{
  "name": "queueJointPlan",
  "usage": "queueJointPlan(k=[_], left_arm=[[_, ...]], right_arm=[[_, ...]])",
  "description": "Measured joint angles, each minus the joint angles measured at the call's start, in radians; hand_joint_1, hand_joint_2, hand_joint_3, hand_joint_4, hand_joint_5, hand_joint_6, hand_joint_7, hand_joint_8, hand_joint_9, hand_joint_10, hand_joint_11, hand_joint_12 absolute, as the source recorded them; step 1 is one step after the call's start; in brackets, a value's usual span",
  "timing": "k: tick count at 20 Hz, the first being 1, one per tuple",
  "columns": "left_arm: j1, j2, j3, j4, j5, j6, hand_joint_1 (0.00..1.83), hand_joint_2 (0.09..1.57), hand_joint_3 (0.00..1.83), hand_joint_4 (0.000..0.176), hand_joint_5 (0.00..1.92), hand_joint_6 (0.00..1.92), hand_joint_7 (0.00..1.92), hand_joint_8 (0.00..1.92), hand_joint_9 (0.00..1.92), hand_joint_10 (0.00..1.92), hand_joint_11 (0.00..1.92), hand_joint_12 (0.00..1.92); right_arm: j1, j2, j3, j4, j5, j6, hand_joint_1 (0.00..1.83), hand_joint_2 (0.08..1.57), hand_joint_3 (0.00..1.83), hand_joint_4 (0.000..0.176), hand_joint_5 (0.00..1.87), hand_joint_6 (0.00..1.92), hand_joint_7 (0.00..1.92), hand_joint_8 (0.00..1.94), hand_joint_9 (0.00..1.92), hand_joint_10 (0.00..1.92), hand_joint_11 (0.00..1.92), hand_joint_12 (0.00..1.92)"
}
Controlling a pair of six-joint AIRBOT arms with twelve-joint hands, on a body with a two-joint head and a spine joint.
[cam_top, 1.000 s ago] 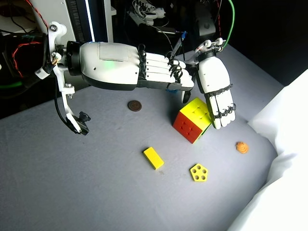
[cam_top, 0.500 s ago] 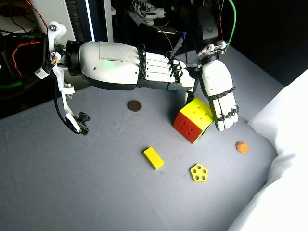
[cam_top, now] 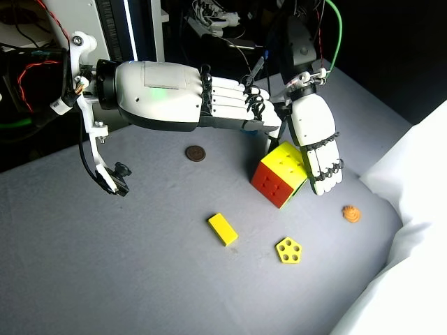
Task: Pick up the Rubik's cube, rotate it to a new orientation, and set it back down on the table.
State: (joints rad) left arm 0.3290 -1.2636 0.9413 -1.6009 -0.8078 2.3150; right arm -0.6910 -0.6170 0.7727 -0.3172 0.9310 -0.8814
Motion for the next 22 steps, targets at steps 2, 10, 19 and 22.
queueJointPlan(k=[2,10,19,22], left_arm=[[0.000,0.000,0.001,-0.003,0.001,0.000,1.02,0.92,0.00,0.000,0.00,0.00,0.00,0.00,0.00,0.00,0.00,0.00],[-0.003,-0.011,0.009,-0.012,-0.003,0.000,1.03,0.93,0.00,0.000,0.00,0.00,0.00,0.00,0.00,0.00,0.00,0.00],[-0.004,-0.011,0.009,0.010,-0.006,-0.001,1.16,1.04,0.00,0.000,0.48,0.15,0.29,0.92,0.27,1.01,0.00,1.29],[-0.012,-0.010,0.009,0.012,-0.011,-0.003,1.10,1.20,0.02,0.000,0.65,1.33,0.28,1.65,0.32,1.61,0.15,1.71]], right_arm=[[0.000,0.000,0.000,0.000,0.001,0.000,0.00,1.28,0.01,0.000,0.00,0.00,0.03,0.00,0.04,0.01,0.00,0.00],[0.000,0.000,0.000,0.000,0.000,-0.005,0.00,1.27,0.00,0.000,0.02,0.01,0.05,0.01,0.06,0.02,0.00,0.00],[0.000,0.000,0.000,0.000,0.001,-0.008,0.00,1.28,0.01,0.000,0.00,0.00,0.03,0.00,0.02,0.00,0.00,0.00],[-0.008,-0.002,0.000,0.000,0.003,-0.011,0.00,1.28,0.00,0.000,0.00,0.00,0.01,0.00,0.00,0.00,0.00,0.00]])
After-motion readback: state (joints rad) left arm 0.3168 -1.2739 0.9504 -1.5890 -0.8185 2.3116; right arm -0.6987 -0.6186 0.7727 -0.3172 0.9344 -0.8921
